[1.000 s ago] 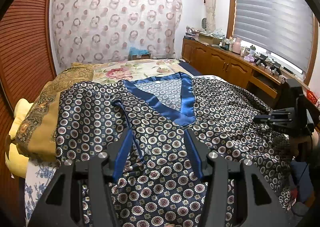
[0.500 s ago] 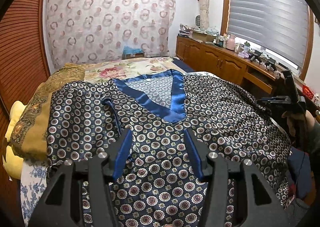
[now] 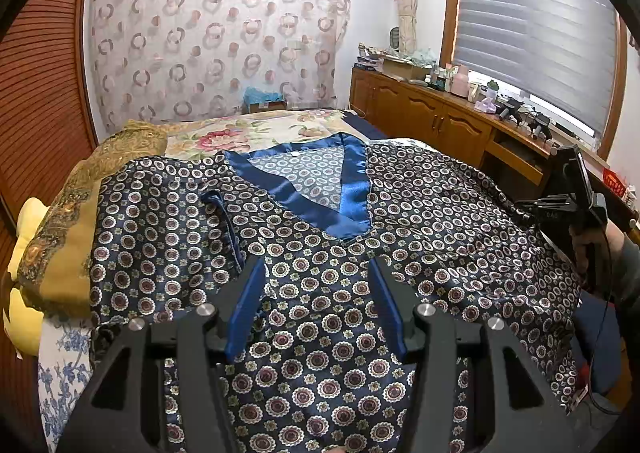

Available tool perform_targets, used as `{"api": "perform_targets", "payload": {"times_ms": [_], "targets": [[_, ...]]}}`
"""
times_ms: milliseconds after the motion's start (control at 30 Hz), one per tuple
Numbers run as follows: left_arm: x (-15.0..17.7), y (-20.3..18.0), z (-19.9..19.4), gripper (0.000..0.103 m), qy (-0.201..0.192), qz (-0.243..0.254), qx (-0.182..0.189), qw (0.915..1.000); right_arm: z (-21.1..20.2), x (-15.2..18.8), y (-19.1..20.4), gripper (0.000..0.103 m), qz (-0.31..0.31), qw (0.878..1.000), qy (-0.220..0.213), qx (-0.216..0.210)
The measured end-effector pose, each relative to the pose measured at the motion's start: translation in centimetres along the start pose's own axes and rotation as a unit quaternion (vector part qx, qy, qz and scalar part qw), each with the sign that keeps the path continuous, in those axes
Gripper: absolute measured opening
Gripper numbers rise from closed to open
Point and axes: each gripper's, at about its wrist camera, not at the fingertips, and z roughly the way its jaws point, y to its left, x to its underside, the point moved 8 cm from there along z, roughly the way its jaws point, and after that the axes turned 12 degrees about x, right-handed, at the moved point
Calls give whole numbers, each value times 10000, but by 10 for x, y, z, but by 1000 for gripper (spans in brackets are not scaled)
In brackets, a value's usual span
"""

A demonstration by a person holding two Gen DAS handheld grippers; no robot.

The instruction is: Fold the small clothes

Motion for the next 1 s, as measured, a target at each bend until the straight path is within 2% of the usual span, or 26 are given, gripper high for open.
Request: {"api": "perform_targets", "payload": {"times_ms": [133, 300, 367, 433, 467, 633, 833, 1000], "targets": [[1, 3, -2, 52, -13, -31, -19, 10000, -14, -19, -2, 0, 10, 9994, -334, 98], [3, 6, -4, 52, -30, -75, -36, 10000, -38, -53, 22, 0, -216, 9969, -752, -58], [3, 7, -4, 52, -28, -97, -39, 9999, -41, -61, 25, 0, -129, 9961, -864, -137], [4, 7, -4, 52, -29, -110, -32, 9999, -31, -63, 20, 4, 55, 9972, -736, -138], [4, 7, -5, 52, -29, -105, -29, 9999, -25, -63, 14, 16, 194, 9973, -706, -72], [6, 8, -3, 52, 1, -141, -3, 9999, 6, -56, -9, 39, 700, 9969, -311, -188], [7, 7, -2, 52, 17, -133, 1, 9999, 44, -31, -20, 41, 988, 9916, 443, -701], [7, 8, -1, 52, 23, -135, 10, 9999, 45, -24, -12, 41, 1170, 9829, 565, -1307]]}}
